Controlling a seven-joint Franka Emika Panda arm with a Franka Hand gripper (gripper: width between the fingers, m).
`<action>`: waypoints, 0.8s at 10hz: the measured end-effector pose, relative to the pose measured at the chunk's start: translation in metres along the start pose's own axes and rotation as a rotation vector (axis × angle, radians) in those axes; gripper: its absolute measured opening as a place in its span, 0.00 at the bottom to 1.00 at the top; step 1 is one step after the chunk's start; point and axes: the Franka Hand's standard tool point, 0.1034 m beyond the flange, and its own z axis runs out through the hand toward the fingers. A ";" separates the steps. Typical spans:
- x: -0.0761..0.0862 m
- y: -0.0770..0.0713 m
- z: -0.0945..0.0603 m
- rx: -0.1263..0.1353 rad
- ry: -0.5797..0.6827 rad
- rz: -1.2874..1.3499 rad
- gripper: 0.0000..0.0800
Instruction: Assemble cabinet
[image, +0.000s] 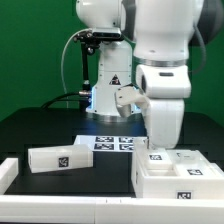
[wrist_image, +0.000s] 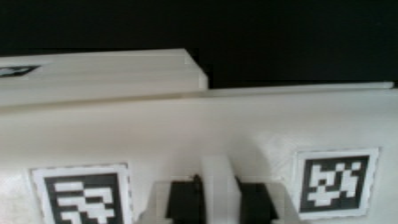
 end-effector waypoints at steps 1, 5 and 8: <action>-0.001 0.002 0.000 -0.005 0.002 0.002 0.08; 0.000 0.006 -0.001 0.050 -0.002 0.031 0.08; 0.000 0.007 -0.007 0.138 -0.009 0.037 0.09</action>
Offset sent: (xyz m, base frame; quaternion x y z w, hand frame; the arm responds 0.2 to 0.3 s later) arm 0.0218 0.0135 0.0015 -0.0006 0.0139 0.0031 0.9999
